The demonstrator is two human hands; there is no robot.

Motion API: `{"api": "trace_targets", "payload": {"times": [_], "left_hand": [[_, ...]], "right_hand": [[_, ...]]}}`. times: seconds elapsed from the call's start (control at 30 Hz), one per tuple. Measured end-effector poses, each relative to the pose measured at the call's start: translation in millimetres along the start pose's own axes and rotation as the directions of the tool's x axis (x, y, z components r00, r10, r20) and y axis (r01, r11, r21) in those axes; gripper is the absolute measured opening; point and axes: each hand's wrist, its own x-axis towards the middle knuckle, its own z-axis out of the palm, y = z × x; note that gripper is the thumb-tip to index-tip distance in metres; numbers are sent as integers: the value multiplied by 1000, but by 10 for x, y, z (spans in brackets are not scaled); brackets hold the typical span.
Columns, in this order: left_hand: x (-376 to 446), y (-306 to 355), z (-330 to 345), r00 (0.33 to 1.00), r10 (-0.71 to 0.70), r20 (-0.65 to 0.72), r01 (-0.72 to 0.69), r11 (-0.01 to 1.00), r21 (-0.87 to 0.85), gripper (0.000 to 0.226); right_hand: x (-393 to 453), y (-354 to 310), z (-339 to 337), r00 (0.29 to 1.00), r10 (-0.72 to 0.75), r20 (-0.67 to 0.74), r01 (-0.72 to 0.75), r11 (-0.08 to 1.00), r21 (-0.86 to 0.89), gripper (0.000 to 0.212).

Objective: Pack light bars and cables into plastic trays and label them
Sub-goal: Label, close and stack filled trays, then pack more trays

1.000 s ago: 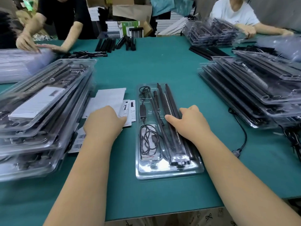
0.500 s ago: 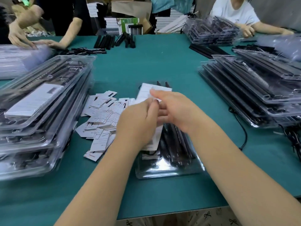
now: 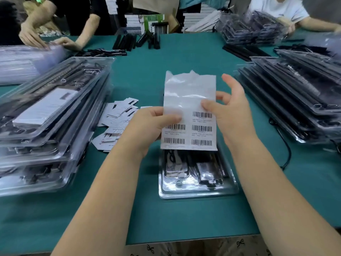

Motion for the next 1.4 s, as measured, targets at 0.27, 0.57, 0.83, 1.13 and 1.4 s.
{"api": "trace_targets", "payload": {"times": [0.27, 0.57, 0.83, 1.13, 1.4], "left_hand": [[-10, 15, -26, 999, 33, 9, -30, 967, -254, 19], [-17, 2, -79, 988, 144, 53, -140, 988, -62, 29], [3, -11, -73, 987, 137, -84, -136, 990, 26, 18], [63, -76, -524, 874, 219, -434, 170, 699, 695, 57], [44, -75, -511, 889, 111, -444, 363, 418, 833, 81]], "right_hand": [[-115, -6, 38, 787, -538, 302, 607, 588, -534, 14], [-67, 16, 4, 801, -332, 498, 589, 582, -560, 25], [-88, 48, 51, 656, -630, 416, 737, 418, -531, 6], [4, -111, -66, 999, -29, 27, 16, 925, 380, 17], [90, -7, -119, 931, 362, 44, -312, 728, 611, 21]]}}
